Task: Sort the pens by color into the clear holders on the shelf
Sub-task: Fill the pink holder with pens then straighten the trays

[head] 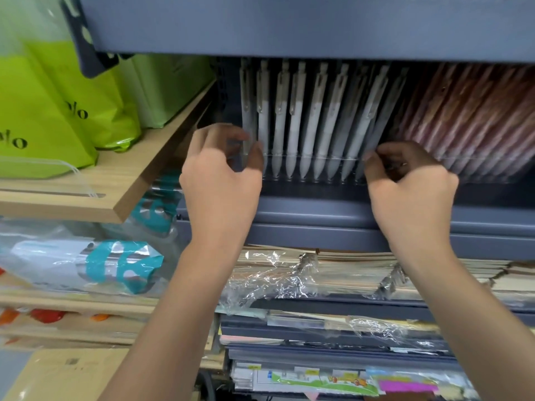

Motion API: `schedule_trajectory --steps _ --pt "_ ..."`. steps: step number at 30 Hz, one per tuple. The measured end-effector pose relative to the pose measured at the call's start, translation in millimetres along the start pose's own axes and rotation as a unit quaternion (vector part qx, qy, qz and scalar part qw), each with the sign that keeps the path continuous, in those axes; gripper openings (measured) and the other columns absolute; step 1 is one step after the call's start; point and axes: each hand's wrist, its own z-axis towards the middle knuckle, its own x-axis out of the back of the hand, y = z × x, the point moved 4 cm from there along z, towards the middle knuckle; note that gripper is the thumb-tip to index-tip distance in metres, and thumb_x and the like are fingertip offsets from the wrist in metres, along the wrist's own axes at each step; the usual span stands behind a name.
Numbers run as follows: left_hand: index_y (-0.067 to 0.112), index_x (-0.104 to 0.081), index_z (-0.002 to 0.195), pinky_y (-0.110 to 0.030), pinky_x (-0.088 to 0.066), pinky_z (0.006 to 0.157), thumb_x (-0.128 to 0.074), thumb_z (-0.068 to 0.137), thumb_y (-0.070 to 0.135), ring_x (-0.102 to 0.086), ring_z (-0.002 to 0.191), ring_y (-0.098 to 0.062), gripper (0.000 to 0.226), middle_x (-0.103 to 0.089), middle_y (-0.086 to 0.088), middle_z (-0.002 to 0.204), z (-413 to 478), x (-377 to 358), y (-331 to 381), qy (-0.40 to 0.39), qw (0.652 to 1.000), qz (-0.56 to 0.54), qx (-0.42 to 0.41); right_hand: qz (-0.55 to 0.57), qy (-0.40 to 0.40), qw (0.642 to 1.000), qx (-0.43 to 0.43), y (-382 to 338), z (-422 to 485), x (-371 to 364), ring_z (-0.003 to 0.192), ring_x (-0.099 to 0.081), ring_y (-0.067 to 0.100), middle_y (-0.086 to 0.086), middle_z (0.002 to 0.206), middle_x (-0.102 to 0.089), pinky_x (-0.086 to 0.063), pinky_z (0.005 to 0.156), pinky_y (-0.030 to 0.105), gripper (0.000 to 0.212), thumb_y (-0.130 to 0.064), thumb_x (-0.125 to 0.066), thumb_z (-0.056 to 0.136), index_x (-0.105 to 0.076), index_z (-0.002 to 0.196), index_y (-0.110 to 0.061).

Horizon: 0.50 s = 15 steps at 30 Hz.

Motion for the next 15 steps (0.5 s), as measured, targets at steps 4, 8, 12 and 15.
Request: schedule_trajectory --steps 4,8,12,15 --pt "0.017 -0.076 0.099 -0.041 -0.056 0.083 -0.071 0.088 0.027 -0.068 0.092 -0.027 0.015 -0.064 -0.005 0.122 -2.1 -6.0 2.0 -0.004 0.999 0.046 -0.020 -0.002 0.003 1.000 0.004 0.7 -0.2 -0.6 0.066 -0.059 0.007 -0.017 0.065 -0.058 -0.039 0.064 0.015 0.013 -0.030 -0.063 0.088 -0.069 0.093 -0.020" --pt "0.019 -0.079 0.098 -0.042 -0.054 0.085 -0.070 0.089 0.026 -0.067 0.093 -0.026 0.014 -0.065 -0.003 0.125 -1.3 -7.5 2.0 -0.004 0.998 0.060 -0.014 -0.005 0.003 1.000 0.003 0.8 -0.4 -0.4 0.066 -0.061 0.010 -0.014 0.067 -0.060 -0.042 0.066 0.020 0.011 -0.030 -0.063 0.088 -0.069 0.093 -0.022" --pt "0.018 -0.080 0.102 -0.041 -0.053 0.090 -0.069 0.090 0.024 -0.067 0.102 -0.025 0.017 -0.066 -0.001 0.131 -0.9 -8.6 2.7 -0.005 0.997 0.070 -0.014 -0.011 0.003 1.000 0.004 -0.6 -0.7 0.3 0.068 -0.062 0.014 -0.006 0.072 -0.066 -0.047 0.068 0.025 0.012 -0.029 -0.063 0.089 -0.069 0.094 -0.020" --pt "0.017 -0.080 0.104 -0.034 -0.052 0.092 -0.070 0.090 0.024 -0.067 0.105 -0.020 0.018 -0.066 0.001 0.133 -0.9 -9.3 3.6 -0.002 0.997 0.071 -0.012 -0.007 0.001 1.000 0.000 -1.0 -0.1 0.1 0.068 -0.062 0.011 -0.008 0.071 -0.065 -0.045 0.069 0.023 0.012 -0.030 -0.063 0.089 -0.069 0.094 -0.022"
